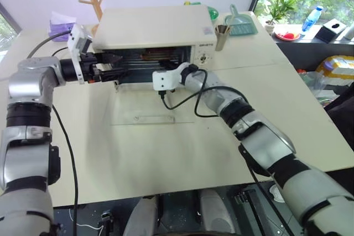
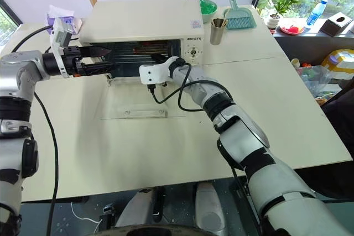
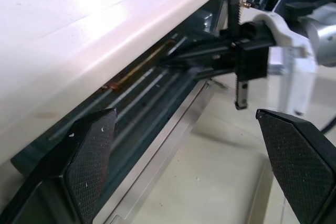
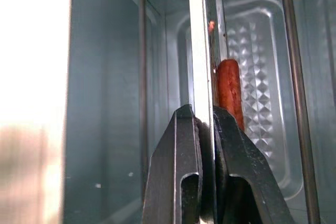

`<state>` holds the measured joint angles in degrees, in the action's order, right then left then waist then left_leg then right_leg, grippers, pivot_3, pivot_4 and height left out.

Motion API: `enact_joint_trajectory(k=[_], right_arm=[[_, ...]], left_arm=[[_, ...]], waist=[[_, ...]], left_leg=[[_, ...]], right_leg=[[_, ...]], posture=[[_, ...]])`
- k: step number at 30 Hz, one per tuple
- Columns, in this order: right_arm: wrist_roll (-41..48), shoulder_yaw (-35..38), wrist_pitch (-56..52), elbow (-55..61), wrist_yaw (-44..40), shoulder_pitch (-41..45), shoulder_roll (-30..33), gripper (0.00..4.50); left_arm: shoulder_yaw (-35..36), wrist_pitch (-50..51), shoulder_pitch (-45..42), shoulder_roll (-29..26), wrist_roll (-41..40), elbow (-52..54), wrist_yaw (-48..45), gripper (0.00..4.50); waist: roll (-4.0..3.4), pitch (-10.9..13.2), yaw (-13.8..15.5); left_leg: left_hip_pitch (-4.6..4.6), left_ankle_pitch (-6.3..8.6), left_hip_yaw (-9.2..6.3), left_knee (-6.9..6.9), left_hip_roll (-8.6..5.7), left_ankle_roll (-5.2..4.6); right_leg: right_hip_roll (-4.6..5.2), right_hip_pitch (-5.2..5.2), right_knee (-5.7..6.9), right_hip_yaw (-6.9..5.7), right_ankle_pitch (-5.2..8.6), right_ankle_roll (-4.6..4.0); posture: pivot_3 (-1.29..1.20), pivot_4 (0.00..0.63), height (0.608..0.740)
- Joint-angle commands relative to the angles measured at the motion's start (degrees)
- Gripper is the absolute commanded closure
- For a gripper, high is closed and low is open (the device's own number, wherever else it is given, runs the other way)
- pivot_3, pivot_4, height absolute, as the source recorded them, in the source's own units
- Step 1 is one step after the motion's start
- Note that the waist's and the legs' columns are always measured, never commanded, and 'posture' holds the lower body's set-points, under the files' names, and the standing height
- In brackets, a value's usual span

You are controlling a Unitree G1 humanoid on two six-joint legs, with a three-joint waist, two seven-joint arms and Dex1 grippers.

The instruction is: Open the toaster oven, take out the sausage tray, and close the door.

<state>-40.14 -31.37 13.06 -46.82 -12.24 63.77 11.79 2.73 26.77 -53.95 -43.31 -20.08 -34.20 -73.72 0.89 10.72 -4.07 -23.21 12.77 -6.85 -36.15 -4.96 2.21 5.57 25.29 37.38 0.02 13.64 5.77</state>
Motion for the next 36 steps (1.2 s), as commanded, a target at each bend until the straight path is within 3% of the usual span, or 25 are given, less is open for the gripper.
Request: enact_joint_trajectory(k=[1, 36], right_arm=[[0.45, -0.01, 0.18, 9.18, -3.01, -3.01, 1.06, 4.45], [2.17, 4.96, -3.16, 38.54, -11.79, -20.71, 11.54, 4.45]], left_arm=[[0.67, -1.52, -2.34, -0.55, 0.85, -0.82, 0.23, 0.00], [-0.84, -4.65, -6.03, 0.86, 3.70, -7.36, -2.57, 0.00]], waist=[[0.00, 0.00, 0.02], [0.07, -0.04, 1.71]], left_leg=[[0.00, 0.02, 0.00, -0.01, 0.00, -0.03], [-0.01, 0.10, 0.07, -0.12, -0.02, -0.17]], right_leg=[[0.00, 0.00, 0.01, 0.00, 0.00, 0.00], [0.02, -0.08, 0.04, -0.02, 0.00, 0.00]], posture=[[0.00, 0.150, 0.740], [0.00, 0.150, 0.740]])
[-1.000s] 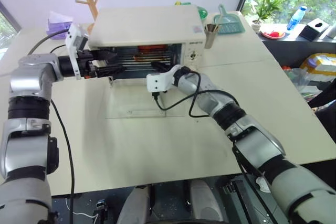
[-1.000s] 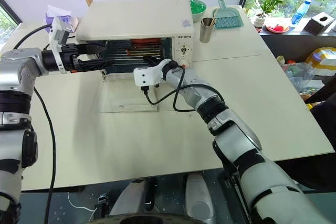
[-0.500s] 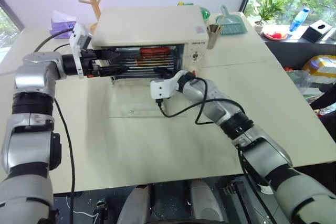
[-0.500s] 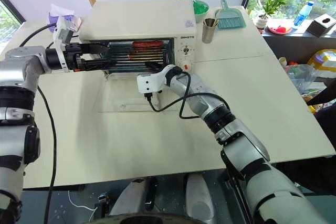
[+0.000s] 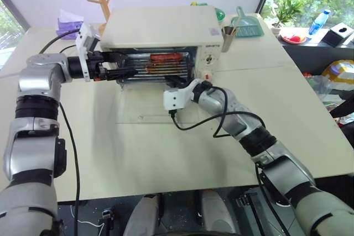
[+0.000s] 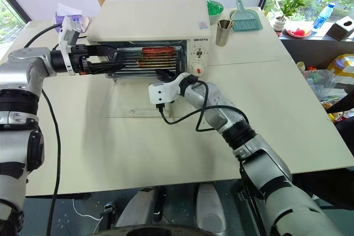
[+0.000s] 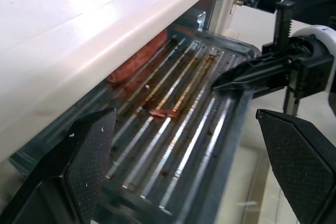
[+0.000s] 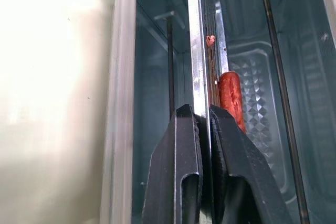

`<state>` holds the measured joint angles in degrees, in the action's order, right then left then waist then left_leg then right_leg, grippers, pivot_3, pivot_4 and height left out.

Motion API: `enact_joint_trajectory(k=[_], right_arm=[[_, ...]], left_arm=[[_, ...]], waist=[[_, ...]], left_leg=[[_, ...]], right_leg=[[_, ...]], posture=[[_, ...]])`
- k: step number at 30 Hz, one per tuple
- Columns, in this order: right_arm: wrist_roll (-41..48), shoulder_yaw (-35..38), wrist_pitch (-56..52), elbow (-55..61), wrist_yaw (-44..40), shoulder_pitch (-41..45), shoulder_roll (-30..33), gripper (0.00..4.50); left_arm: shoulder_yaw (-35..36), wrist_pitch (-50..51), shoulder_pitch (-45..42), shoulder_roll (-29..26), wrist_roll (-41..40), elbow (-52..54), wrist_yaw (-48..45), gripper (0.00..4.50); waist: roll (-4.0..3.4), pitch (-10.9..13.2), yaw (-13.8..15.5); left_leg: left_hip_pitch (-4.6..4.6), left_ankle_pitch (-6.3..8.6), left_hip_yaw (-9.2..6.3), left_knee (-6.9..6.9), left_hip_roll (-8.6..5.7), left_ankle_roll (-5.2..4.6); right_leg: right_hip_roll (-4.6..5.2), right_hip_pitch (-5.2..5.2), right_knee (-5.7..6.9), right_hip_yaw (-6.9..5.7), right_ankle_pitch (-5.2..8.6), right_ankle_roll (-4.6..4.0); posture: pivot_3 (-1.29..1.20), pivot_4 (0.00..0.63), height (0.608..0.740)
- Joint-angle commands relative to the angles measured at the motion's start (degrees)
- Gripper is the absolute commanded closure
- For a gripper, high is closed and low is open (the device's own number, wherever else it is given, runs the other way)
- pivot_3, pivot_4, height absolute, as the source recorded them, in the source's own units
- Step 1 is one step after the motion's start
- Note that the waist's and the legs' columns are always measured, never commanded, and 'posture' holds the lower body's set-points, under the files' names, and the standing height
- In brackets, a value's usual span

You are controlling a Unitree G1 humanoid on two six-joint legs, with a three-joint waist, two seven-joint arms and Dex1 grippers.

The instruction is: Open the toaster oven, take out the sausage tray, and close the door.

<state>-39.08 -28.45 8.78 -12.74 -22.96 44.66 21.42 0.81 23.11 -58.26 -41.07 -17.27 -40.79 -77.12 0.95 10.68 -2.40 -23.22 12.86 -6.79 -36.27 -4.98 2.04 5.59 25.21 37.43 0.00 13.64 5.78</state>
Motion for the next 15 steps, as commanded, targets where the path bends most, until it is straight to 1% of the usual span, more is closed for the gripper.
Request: enact_joint_trajectory(k=[1, 8, 15], right_arm=[[1.33, 2.23, 1.37, 5.51, -1.32, -2.37, 2.41, 4.45], [3.20, 3.23, 5.38, 10.04, -1.67, -5.56, 4.86, 4.45], [5.84, 5.50, 9.87, 12.78, -1.76, -7.49, 7.97, 4.45]], left_arm=[[1.06, -1.03, -1.75, -1.35, 0.94, -0.84, 0.74, 0.00], [0.95, 0.41, -1.14, -1.52, 0.51, 0.40, -1.21, 0.00], [2.44, 5.38, 0.94, -3.73, -1.66, 4.51, -3.02, 0.00]], waist=[[0.01, -0.01, 0.05], [0.04, -0.02, -0.14], [0.06, -0.01, -0.11]], left_leg=[[0.00, 0.00, 0.01, 0.00, 0.00, 0.00], [0.02, 0.00, 0.10, -0.02, 0.01, -0.01], [0.00, 0.02, 0.12, -0.01, 0.02, -0.03]], right_leg=[[0.00, -0.01, 0.00, -0.01, 0.00, 0.00], [-0.01, -0.04, 0.02, -0.03, 0.00, 0.00], [-0.01, -0.03, -0.02, -0.03, 0.00, 0.00]], posture=[[0.00, 0.150, 0.740], [0.00, 0.150, 0.740], [0.00, 0.150, 0.740]])
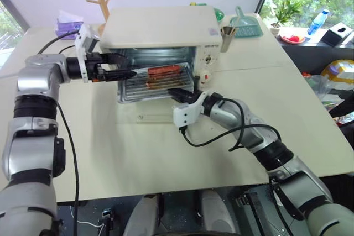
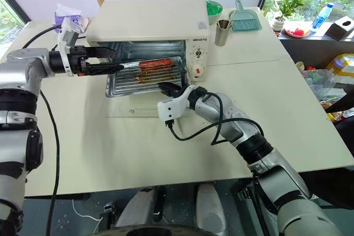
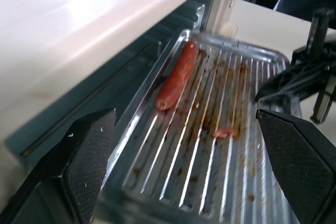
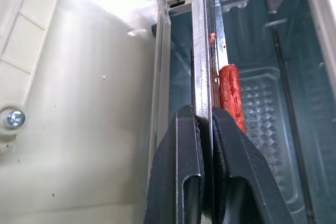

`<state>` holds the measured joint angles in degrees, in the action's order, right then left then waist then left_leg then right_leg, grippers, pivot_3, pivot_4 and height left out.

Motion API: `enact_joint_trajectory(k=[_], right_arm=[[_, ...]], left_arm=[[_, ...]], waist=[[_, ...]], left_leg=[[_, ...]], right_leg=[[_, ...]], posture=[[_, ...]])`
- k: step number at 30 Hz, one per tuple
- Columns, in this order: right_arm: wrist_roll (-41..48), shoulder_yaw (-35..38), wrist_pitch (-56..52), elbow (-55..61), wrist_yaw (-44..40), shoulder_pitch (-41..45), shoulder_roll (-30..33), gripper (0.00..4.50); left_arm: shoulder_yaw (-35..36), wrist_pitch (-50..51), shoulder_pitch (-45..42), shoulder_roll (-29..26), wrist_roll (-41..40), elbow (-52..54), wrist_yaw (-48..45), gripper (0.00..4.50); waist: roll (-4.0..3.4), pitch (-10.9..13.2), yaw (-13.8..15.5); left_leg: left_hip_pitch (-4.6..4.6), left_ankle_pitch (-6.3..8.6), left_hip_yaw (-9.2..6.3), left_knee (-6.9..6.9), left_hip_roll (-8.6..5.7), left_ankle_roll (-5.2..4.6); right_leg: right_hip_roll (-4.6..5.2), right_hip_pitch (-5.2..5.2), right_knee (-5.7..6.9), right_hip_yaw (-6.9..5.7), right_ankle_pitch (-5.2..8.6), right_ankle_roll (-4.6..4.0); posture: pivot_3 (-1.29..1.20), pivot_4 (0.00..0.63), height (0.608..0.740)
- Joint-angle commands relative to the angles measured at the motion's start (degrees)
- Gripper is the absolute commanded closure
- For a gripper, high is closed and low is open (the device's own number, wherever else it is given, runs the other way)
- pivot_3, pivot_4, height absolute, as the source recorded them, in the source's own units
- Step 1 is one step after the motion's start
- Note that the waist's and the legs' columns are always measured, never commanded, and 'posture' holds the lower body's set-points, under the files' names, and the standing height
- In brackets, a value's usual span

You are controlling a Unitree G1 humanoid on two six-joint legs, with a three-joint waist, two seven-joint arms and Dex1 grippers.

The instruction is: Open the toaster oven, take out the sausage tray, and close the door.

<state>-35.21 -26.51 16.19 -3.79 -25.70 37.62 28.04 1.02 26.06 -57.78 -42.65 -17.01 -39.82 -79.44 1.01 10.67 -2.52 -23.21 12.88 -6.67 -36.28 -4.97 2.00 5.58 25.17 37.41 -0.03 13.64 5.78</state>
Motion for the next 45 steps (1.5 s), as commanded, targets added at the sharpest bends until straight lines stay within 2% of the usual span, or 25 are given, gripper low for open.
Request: enact_joint_trajectory(k=[1, 6, 13, 17, 21, 23, 28, 36, 39, 45], right_arm=[[2.31, 3.87, 3.28, 4.32, 0.97, -0.97, 1.88, 4.45], [2.93, 5.59, 8.13, 5.35, 1.30, -3.82, 5.26, 4.45], [5.28, 7.44, 13.15, 6.66, 0.36, -6.61, 8.78, 4.45], [7.72, 7.73, 17.18, 7.10, -0.53, -7.62, 10.07, 4.45], [10.59, 7.45, 21.65, 7.72, -1.53, -8.57, 10.85, 4.45], [11.66, 7.39, 23.29, 7.78, -2.03, -8.76, 11.03, 4.45], [12.85, 7.46, 25.98, 8.02, -3.05, -9.22, 11.27, 4.45], [12.03, 7.14, 28.65, 7.31, -4.29, -9.25, 11.12, 4.45], [11.11, 7.16, 28.50, 6.93, -4.18, -8.82, 10.63, 4.45], [9.35, 7.67, 28.04, 6.86, -3.56, -8.99, 10.40, 4.45]], left_arm=[[2.71, 3.84, 0.98, -2.62, -2.59, 4.71, -0.84, 0.00], [6.16, 16.12, 6.88, -7.43, -9.22, 15.16, -2.55, 0.00], [16.25, 37.03, 22.55, -13.75, -22.07, 32.44, 1.18, 0.00], [25.76, 51.43, 31.90, -11.65, -30.95, 41.36, 8.60, 0.00], [32.75, 62.20, 38.85, -4.56, -37.19, 49.24, 17.32, 0.00], [35.14, 65.51, 39.87, -0.63, -40.65, 50.53, 22.52, 0.00], [37.10, 66.44, 40.48, 5.47, -51.88, 47.77, 36.72, 0.00], [35.52, 65.23, 40.17, 13.20, -67.53, 44.69, 56.82, 0.00], [31.95, 61.62, 42.71, 13.98, -75.47, 44.69, 63.89, 0.00], [22.09, 49.92, 48.34, 8.86, -94.07, 46.21, 75.43, 0.00]], waist=[[0.00, 0.00, 0.01], [0.02, 0.01, -0.04], [0.03, 0.02, 0.08], [0.07, 0.05, 0.16], [0.09, 0.07, 0.11], [0.12, 0.08, 0.18], [0.17, 0.07, 0.34], [0.18, 0.06, 0.62], [0.19, 0.05, 0.74], [0.19, 0.05, 1.53]], left_leg=[[0.00, 0.00, 0.00, 0.00, 0.00, 0.00], [0.00, 0.02, -0.02, 0.00, 0.04, -0.03], [0.03, 0.04, -0.05, 0.01, 0.29, -0.06], [0.21, 0.06, -0.07, 0.03, 0.35, -0.10], [0.85, 0.13, -0.01, 0.21, 0.39, -0.18], [0.88, 0.13, -0.02, 0.18, 0.45, -0.17], [0.88, 0.12, -0.01, 0.14, 0.47, -0.14], [0.89, 0.12, 0.02, 0.14, 0.46, -0.13], [0.89, 0.12, 0.03, 0.13, 0.46, -0.13], [0.91, 0.12, 0.09, 0.15, 0.48, -0.13]], right_leg=[[0.00, 0.00, -0.01, 0.00, 0.00, 0.00], [0.00, -0.01, -0.03, 0.01, 0.00, 0.00], [-0.02, -0.07, -0.06, 0.03, 0.00, 0.00], [-0.04, -0.28, -0.19, 0.03, 0.00, -0.01], [-0.03, -0.85, -0.35, 0.07, 0.03, -0.03], [-0.06, -0.89, -0.36, 0.06, 0.03, -0.03], [-0.06, -0.89, -0.34, 0.08, 0.02, -0.04], [-0.05, -0.88, -0.34, 0.10, 0.01, -0.05], [-0.05, -0.88, -0.35, 0.13, 0.01, -0.05], [-0.05, -0.84, -0.35, 0.32, 0.01, -0.08]], posture=[[0.00, 0.150, 0.740], [0.00, 0.150, 0.740], [0.00, 0.150, 0.740], [0.00, 0.150, 0.740], [0.00, 0.150, 0.740], [0.00, 0.150, 0.740], [0.00, 0.150, 0.740], [0.00, 0.150, 0.740], [0.00, 0.150, 0.740], [0.00, 0.150, 0.740]])
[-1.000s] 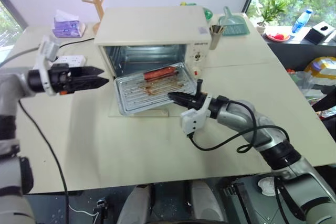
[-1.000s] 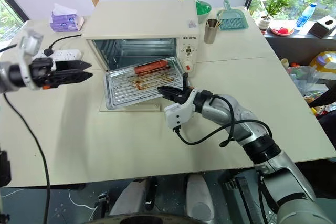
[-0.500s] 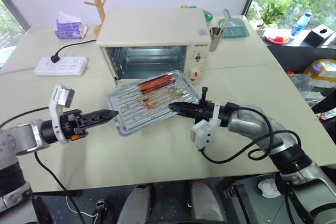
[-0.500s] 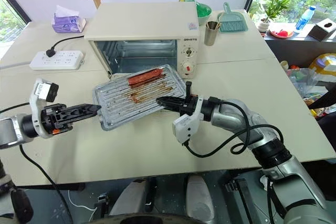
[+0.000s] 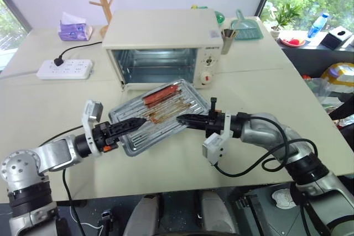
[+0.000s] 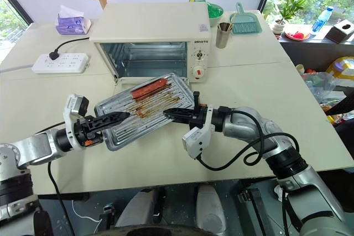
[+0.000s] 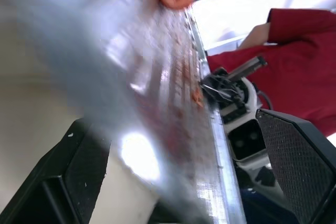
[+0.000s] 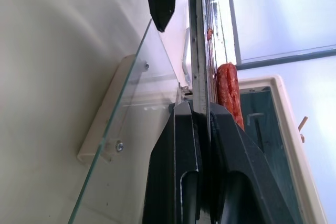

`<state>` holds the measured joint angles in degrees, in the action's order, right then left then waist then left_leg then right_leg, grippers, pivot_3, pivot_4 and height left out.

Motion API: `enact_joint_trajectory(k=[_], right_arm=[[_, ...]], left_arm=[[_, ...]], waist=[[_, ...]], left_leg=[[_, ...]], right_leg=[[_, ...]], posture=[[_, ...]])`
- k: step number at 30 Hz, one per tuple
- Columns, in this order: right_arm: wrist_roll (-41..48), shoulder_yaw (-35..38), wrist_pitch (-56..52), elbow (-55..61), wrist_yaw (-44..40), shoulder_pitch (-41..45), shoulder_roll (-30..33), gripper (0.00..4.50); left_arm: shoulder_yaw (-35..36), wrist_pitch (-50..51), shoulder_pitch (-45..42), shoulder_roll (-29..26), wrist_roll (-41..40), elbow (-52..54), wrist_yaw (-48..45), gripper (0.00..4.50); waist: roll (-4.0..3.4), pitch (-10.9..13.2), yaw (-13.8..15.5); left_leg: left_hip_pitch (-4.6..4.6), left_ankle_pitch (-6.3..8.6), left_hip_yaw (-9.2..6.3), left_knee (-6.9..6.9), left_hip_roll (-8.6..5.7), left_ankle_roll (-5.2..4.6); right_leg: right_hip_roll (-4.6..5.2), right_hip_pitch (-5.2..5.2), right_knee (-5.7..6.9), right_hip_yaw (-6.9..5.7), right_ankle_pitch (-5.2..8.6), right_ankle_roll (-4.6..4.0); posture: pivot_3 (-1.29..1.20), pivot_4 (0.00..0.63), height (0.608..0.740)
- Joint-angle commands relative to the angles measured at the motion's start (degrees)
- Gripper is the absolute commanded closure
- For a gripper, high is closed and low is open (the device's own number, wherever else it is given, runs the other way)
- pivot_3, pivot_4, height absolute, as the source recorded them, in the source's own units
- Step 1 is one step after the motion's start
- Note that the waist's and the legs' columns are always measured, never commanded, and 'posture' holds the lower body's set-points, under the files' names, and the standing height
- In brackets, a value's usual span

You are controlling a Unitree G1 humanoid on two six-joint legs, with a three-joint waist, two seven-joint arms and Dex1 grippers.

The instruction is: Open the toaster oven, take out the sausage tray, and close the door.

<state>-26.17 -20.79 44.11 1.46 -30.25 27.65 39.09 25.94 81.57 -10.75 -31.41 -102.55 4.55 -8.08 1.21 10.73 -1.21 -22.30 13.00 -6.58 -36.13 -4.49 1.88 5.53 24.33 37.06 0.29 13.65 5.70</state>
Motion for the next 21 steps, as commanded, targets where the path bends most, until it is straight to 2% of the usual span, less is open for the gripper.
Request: enact_joint_trajectory(k=[1, 4, 7, 8, 10, 21], right_arm=[[0.22, 1.98, 0.11, 1.74, 0.99, 0.92, -0.65, 4.48], [-0.14, 2.13, 0.34, 1.85, 1.11, 0.57, -0.41, 4.50], [-0.35, 2.44, 0.43, 1.68, 1.30, 0.40, -0.14, 4.50], [-0.34, 2.52, 0.38, 1.73, 1.30, 0.34, -0.12, 4.50], [-0.38, 2.73, 0.41, 1.84, 1.32, 0.17, -0.03, 4.50], [-0.81, 3.30, 0.55, 1.81, 1.27, -0.16, 0.24, 4.50]], left_arm=[[-3.91, -7.08, 1.77, -2.93, -9.72, 2.11, 4.77, 0.26], [-5.75, -10.11, 2.46, -3.03, -10.45, 2.30, 5.04, 1.30], [-6.79, -11.46, 3.22, -3.16, -10.45, 2.85, 4.36, 2.85], [-7.05, -11.77, 3.50, -3.31, -10.45, 3.08, 4.16, 3.50], [-7.66, -12.20, 4.31, -3.27, -10.45, 3.73, 3.39, 4.39], [-8.81, -12.65, 5.74, -1.34, -10.45, 2.37, 1.64, 4.45]], waist=[[0.00, 0.00, 0.38], [0.00, 0.00, 0.76], [0.01, -0.01, 0.63], [0.01, -0.01, 0.58], [0.01, -0.01, 0.56], [0.01, -0.01, 0.55]], left_leg=[[0.00, 0.00, 0.01, 0.00, 0.00, 0.00], [0.00, 0.00, 0.09, -0.01, -0.04, -0.01], [0.00, 0.00, 0.13, -0.01, -0.07, -0.01], [0.00, 0.00, 0.13, -0.01, -0.07, -0.01], [0.00, 0.00, 0.13, 0.00, -0.04, -0.01], [0.01, 0.01, 0.16, 0.02, -0.03, -0.02]], right_leg=[[0.00, 0.00, 0.00, 0.02, 0.00, -0.01], [0.01, -0.02, -0.06, 0.08, 0.09, -0.16], [0.01, -0.04, -0.08, 0.11, 0.09, -0.17], [0.00, -0.03, -0.08, 0.11, 0.09, -0.17], [-0.03, -0.02, -0.08, 0.12, 0.10, -0.17], [-0.04, -0.02, -0.09, 0.14, 0.11, -0.19]], posture=[[0.00, 0.150, 0.740], [0.00, 0.150, 0.740], [0.00, 0.150, 0.740], [0.00, 0.150, 0.740], [0.00, 0.150, 0.740], [0.00, 0.150, 0.740]])
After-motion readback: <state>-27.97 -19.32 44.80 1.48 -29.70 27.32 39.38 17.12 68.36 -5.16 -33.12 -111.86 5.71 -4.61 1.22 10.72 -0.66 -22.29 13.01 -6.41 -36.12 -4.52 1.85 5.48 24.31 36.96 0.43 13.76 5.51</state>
